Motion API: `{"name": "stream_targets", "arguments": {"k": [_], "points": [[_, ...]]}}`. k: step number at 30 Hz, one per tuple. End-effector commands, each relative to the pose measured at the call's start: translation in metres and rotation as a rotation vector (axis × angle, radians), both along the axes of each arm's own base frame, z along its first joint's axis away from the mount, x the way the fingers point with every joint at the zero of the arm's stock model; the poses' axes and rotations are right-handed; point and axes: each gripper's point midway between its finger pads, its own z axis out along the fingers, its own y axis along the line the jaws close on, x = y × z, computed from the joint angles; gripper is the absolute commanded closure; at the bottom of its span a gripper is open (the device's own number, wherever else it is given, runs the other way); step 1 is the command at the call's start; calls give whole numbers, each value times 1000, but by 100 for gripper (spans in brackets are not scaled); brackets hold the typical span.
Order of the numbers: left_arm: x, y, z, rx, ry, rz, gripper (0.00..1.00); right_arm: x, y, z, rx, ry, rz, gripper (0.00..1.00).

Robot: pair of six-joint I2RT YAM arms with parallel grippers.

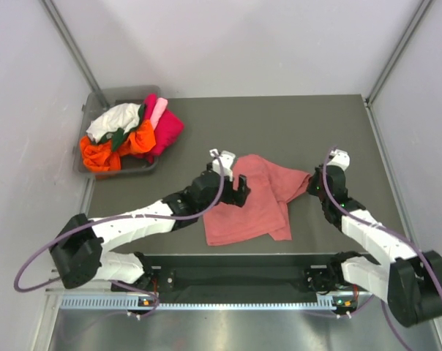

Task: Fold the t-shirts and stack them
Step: Flatten the tshirt out

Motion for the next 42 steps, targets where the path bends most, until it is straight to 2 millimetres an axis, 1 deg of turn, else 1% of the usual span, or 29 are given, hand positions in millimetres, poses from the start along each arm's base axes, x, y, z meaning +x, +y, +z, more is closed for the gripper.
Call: {"name": "stream_targets", "arguments": {"k": [1,3,4,6,7,8,9,10,11,12,13,14,15,16,18,19,21,22,26,29,30,31,32,33,36,38,39,41,42], "points": [[-12,-40,27,8,-64,-54,15,1,-15,23,-9,-116,-82,100],[-24,-56,26,41,-62,-80,17,-1,-16,26,-6,-131,-87,100],[-40,-73,21,77,-49,-124,17,-1,-16,28,-1,-138,-87,100],[-48,-81,14,132,-51,-95,18,-2,-18,28,-2,-139,-94,100],[-62,-93,3,184,-34,-123,18,-2,-17,28,2,-139,-93,100],[-65,-99,-1,194,-26,-119,18,-3,-17,28,5,-139,-93,100],[-66,-109,6,184,-23,-112,21,-3,-17,28,8,-142,-93,100],[-68,-115,-14,231,10,-112,27,-3,-16,29,14,-145,-93,100],[-70,-117,-23,247,48,-110,30,-3,-16,29,20,-149,-92,100],[-69,-127,-19,236,54,-112,32,-4,-15,28,23,-149,-92,100],[-68,-133,-36,271,75,-111,33,-5,-16,29,29,-156,-94,100],[-69,-133,-45,293,101,-99,32,-5,-16,31,35,-165,-94,100],[-67,-144,-40,280,106,-101,32,-6,-16,32,37,-171,-97,100],[-66,-147,-57,315,128,-95,31,-7,-17,34,45,-183,-101,100],[-64,-154,-63,335,158,-70,29,-9,-18,38,55,-205,-105,100],[-63,-154,-79,372,173,-60,28,-11,-19,40,63,-222,-108,100],[-61,-160,-83,376,191,-46,28,-13,-20,41,69,-237,-113,100],[-63,-162,-95,394,208,-52,28,-14,-20,45,76,-253,-112,100],[-65,-166,-107,396,243,-39,34,-15,-24,45,75,-255,-128,100],[-70,-158,-115,397,270,-29,59,-15,-24,41,71,-238,-134,100],[-70,-156,-108,379,270,-24,69,-14,-25,41,72,-236,-137,100],[-70,-155,-104,364,269,-20,88,-14,-26,39,68,-228,-141,100],[-73,-148,-106,368,276,-17,100,-14,-26,38,68,-223,-142,100],[-74,-146,-91,336,267,-18,100,-13,-26,39,70,-222,-146,100],[-80,-134,-63,261,267,-39,100,-13,-28,36,68,-211,-152,100],[-74,-125,-45,189,283,-44,100,-12,-29,35,69,-207,-158,100],[-68,-108,-31,124,324,-59,100,-11,-30,34,78,-204,-165,100],[-57,-92,-11,20,369,-79,100,-9,-26,34,90,-201,-144,100],[-52,-75,7,-37,366,-80,100,-7,-26,35,93,-200,-141,100]]}}
